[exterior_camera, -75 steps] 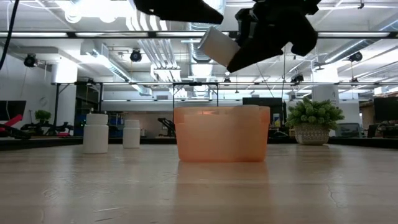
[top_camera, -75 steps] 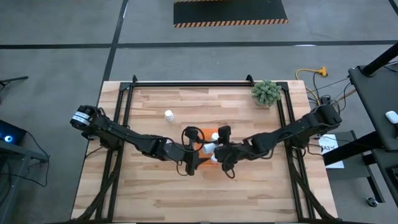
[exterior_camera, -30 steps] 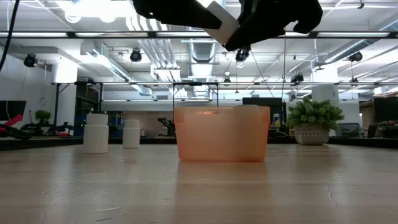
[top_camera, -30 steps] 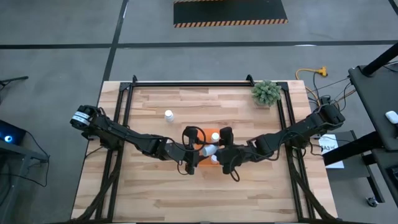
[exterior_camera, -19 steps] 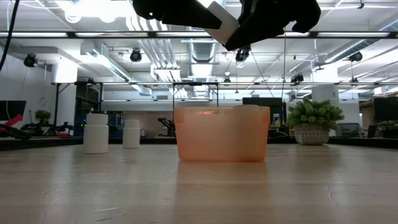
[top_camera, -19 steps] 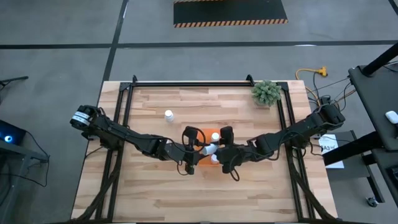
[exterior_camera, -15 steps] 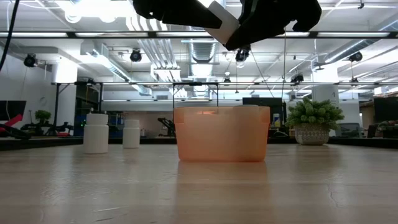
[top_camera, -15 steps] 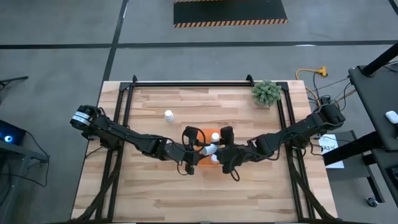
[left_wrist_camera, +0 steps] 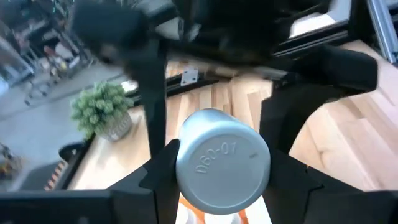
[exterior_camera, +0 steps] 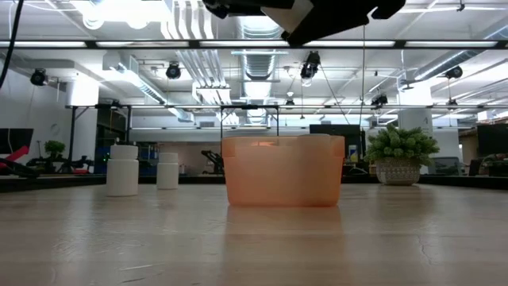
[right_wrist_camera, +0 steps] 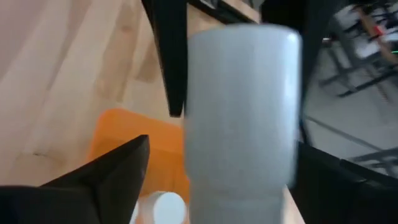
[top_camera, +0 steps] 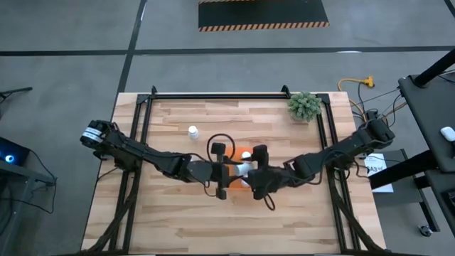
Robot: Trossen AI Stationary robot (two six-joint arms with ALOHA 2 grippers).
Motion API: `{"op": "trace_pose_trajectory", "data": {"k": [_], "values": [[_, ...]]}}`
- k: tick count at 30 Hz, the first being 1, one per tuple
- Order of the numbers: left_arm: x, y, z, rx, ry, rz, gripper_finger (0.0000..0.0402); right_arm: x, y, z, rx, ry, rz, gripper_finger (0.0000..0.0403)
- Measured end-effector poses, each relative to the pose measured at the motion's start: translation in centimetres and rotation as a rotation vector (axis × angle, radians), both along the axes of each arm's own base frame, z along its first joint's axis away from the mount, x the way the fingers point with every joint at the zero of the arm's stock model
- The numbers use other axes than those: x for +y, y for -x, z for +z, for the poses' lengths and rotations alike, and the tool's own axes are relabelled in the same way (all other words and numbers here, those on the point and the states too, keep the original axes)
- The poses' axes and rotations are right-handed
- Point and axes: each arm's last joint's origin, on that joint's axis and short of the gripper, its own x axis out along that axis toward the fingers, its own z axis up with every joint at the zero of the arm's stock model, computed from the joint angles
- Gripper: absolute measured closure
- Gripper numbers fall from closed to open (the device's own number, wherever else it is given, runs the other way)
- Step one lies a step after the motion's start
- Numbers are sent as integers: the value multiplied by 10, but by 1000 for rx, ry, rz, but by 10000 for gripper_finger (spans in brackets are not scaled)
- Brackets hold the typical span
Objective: Pick and place pill bottles into a basket
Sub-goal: Put the white pill bottle into the orange bin
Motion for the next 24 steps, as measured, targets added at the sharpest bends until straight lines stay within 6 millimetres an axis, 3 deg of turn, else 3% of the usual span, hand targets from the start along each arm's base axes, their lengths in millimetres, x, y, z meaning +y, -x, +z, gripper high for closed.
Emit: {"op": "trace_pose_trajectory", "data": {"k": [10,17,24], "values": [[11,9,13,-119,200,37,240,36,22,11,-64,309,-74,73],[8,10,16,-261,318,-152,240,47,24,16,-100,356,-47,74],[14,9,15,-266,404,-216,240,50,26,18,-114,400,-60,74]]}}
